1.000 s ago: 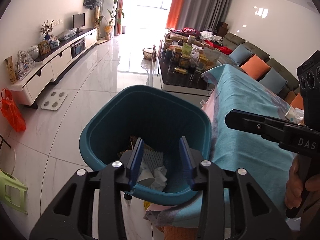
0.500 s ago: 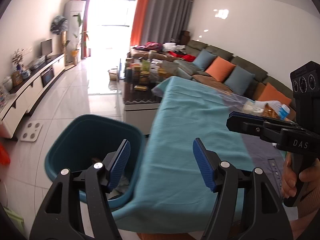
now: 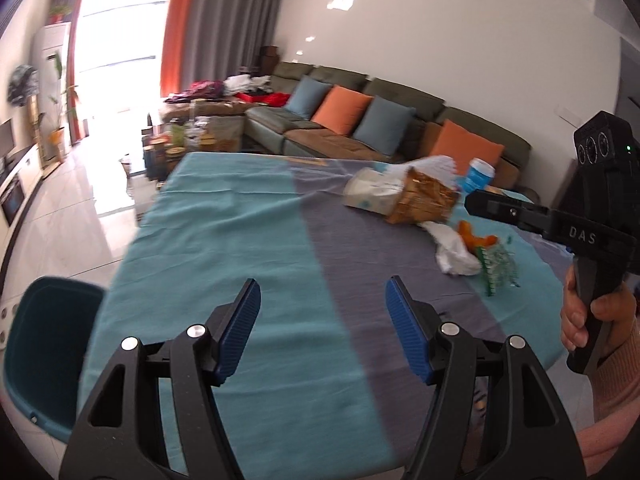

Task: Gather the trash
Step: 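Move both tools back over the table, then grasp the clear barcode plastic package with the right tool while the left tool grasps a white tissue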

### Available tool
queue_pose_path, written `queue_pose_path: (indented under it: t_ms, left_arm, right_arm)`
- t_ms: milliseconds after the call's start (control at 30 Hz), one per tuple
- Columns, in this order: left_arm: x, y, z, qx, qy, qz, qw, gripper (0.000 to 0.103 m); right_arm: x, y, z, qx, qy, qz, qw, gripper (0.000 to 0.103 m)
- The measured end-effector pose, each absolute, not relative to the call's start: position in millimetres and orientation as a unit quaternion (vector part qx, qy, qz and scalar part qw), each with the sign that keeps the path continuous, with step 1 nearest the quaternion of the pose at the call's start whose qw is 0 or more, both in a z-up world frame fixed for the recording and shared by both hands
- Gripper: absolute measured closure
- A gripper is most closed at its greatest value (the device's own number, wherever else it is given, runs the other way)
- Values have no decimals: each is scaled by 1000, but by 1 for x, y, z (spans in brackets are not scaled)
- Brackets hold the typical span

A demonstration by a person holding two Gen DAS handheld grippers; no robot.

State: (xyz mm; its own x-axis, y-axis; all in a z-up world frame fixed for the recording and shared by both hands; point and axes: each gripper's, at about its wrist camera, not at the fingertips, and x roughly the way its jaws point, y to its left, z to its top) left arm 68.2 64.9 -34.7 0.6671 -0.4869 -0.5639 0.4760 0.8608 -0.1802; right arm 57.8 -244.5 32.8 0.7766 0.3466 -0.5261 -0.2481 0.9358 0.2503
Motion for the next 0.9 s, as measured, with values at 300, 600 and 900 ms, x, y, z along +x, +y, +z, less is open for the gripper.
queue_pose_path:
  t_ms: [300, 600, 900]
  left_arm:
    - [80, -29, -48, 36, 342, -335, 877, 39]
    - [108, -88, -57, 46, 383, -366, 847, 45]
    - [132, -123, -71, 47, 418, -364, 831, 51]
  right_arm:
    - [26, -322, 4, 119, 309, 73, 941, 56]
    - [13, -344, -25, 147, 329, 72, 930, 55]
    - [9, -335, -38, 165, 338, 89, 922, 55]
